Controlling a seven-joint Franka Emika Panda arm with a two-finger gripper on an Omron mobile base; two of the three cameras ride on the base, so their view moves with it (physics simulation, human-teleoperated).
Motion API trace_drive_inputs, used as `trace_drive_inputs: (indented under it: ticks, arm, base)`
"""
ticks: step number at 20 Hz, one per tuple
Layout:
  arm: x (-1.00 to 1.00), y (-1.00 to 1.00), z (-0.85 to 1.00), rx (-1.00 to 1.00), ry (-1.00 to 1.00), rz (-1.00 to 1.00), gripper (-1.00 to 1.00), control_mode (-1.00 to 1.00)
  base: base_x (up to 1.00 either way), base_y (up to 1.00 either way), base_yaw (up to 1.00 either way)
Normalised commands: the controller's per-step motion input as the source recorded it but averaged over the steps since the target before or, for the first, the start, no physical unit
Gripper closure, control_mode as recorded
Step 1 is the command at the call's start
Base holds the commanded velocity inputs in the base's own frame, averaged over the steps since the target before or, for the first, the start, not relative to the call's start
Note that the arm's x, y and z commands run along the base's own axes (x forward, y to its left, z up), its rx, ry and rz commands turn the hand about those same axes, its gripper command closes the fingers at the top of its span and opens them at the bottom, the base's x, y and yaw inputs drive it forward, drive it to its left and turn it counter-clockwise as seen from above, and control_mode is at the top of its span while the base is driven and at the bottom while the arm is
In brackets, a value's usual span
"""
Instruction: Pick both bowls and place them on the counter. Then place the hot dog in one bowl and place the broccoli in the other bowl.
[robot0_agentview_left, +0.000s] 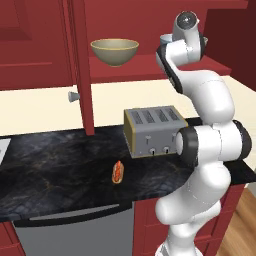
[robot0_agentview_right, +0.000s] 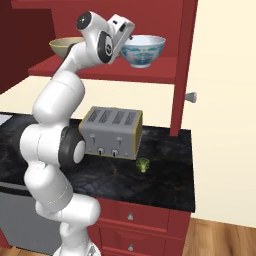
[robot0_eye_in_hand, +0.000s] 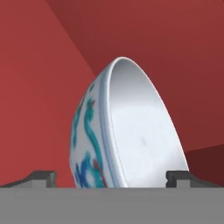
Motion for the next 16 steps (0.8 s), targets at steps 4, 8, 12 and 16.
trace_drive_inputs:
  ticks: [4, 8, 12, 16]
  arm:
    - [0.23, -0.06, -0.09, 0.0, 0.06, 0.0, -1.0, -1.0]
    - [0.25, -0.05, -0.11, 0.0, 0.07, 0.0, -1.0, -1.0]
    - [0.11, -0.08, -0.22, 0.0, 0.05, 0.0, 1.0, -1.0]
    - [-0.02, -0.01, -0.24, 0.0, 0.0, 0.0, 1.0, -1.0]
  base:
    - [0.0, 0.0, 0.0]
    - [0.0, 0.0, 0.0]
    - [0.0, 0.0, 0.0]
    - [0.0, 0.0, 0.0]
